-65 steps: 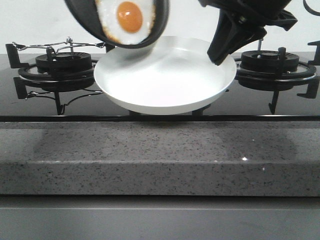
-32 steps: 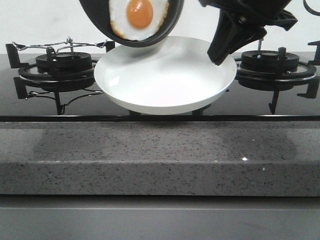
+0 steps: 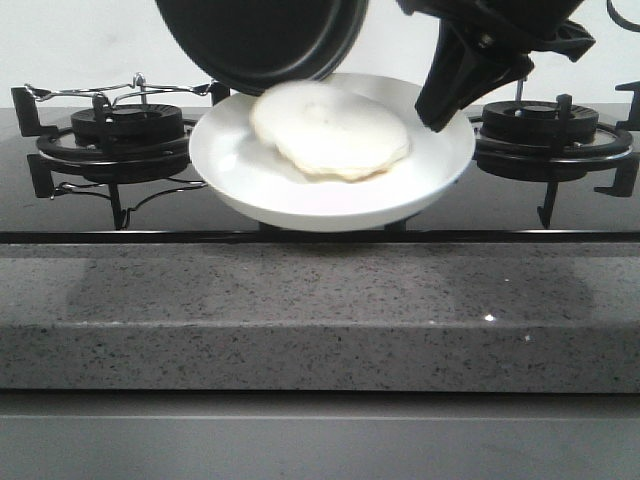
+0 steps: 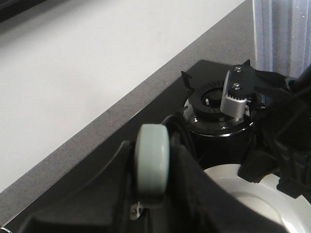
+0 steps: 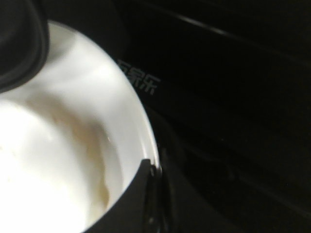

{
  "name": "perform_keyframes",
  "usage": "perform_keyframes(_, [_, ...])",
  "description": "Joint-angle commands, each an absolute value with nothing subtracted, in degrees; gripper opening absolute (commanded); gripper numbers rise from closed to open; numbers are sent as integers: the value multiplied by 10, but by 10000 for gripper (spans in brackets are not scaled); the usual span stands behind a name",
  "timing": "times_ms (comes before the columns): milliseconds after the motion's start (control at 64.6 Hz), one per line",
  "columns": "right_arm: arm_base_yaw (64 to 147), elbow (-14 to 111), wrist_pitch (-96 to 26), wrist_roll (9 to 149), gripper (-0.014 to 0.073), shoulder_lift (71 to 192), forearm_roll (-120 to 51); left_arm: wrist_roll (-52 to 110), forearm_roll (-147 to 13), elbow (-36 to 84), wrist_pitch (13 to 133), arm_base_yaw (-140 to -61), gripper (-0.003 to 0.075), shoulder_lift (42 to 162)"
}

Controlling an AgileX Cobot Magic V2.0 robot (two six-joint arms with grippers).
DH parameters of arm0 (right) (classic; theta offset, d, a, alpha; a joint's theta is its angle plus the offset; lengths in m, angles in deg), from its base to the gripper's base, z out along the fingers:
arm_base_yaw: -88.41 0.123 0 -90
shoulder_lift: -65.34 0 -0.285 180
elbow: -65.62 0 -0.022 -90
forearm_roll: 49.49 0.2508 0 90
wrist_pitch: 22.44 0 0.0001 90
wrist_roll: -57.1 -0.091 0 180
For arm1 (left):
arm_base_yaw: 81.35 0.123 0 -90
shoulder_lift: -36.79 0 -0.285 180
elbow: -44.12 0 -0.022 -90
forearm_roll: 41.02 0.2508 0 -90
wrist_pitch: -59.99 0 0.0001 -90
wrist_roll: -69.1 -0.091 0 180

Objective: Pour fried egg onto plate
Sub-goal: 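Tilt the pan with the left gripper to slide the fried egg onto the plate, then carry the empty pan back with the left gripper and set it on its burner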

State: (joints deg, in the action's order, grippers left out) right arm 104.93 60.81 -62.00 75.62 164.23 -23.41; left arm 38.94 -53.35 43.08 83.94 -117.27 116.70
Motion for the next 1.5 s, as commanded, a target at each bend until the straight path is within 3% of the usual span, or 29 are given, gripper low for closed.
perform_keyframes(0, [1048, 623, -594, 761, -57, 1619, -216, 402, -545, 450, 778, -1177, -20, 1147])
perform_keyframes(232, [1048, 623, -594, 761, -57, 1619, -216, 434, -557, 450, 778, -1165, -19, 1147])
perform_keyframes(387, [1048, 623, -594, 761, -57, 1619, -216, 527, -599, 450, 776, -1112, -19, 1147])
perform_keyframes(697, [1048, 623, -594, 761, -57, 1619, -216, 530, -901, 450, 862, -925, -17, 1159])
perform_keyframes(1007, [1048, 623, -594, 761, -57, 1619, -216, 406, -1240, 450, 1098, -754, -17, 1246])
perform_keyframes(1146, [1048, 623, -594, 761, -57, 1619, -216, 406, -1306, 450, 1144, -708, -17, 1294])
perform_keyframes(1487, [1048, 623, -594, 761, -57, 1619, -216, 406, -1357, 450, 1124, -650, -19, 1374])
